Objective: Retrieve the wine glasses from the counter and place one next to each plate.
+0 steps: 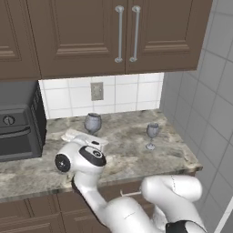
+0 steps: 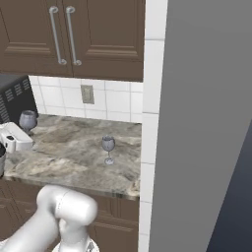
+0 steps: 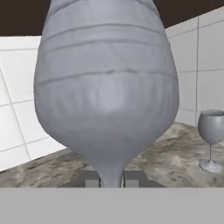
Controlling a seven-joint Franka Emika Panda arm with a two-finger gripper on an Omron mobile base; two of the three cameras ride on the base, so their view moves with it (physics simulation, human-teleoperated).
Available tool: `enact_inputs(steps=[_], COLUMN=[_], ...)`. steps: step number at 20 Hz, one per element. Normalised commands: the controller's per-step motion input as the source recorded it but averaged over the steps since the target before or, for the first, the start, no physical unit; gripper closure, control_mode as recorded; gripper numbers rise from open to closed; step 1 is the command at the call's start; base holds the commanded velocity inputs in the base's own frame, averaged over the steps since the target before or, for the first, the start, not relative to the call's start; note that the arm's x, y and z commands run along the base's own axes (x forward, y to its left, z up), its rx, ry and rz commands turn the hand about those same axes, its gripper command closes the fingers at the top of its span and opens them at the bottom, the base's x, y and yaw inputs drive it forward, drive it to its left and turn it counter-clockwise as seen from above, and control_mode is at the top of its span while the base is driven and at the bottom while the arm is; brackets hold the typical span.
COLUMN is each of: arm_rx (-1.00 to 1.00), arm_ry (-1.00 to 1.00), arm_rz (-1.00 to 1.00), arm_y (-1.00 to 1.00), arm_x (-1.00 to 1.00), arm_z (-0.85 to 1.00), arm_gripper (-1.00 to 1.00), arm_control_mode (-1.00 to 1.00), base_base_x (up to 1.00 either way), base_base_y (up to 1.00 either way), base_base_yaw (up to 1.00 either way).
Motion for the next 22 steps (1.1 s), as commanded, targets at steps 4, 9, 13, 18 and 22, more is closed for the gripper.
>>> enact_inputs(steps=[4, 9, 13, 18, 22], arm_rx=[0.11, 0.09, 0.09, 0.04, 0.02], arm_ry=[-0.04, -0.05, 0.0, 0.15, 0.19], arm_rz=[0.0, 0.0, 0.0, 0.0, 0.0], arm_y=[-0.02, -0.21, -0.59, -0.76, -0.61], arm_x=[-0.72, -0.73, -0.75, -0.72, -0.48], arm_z=[0.78, 0.74, 0.52, 0.44, 0.48], arm_gripper=[1.0, 1.0, 1.0, 1.0, 1.0], arm_control_mode=[-1.0, -1.0, -1.0, -1.0, -1.0], base_base_x=[0.0, 0.0, 0.0, 0.0, 0.0], base_base_y=[0.0, 0.0, 0.0, 0.0, 0.0], base_base_yaw=[0.0, 0.0, 0.0, 0.0, 0.0])
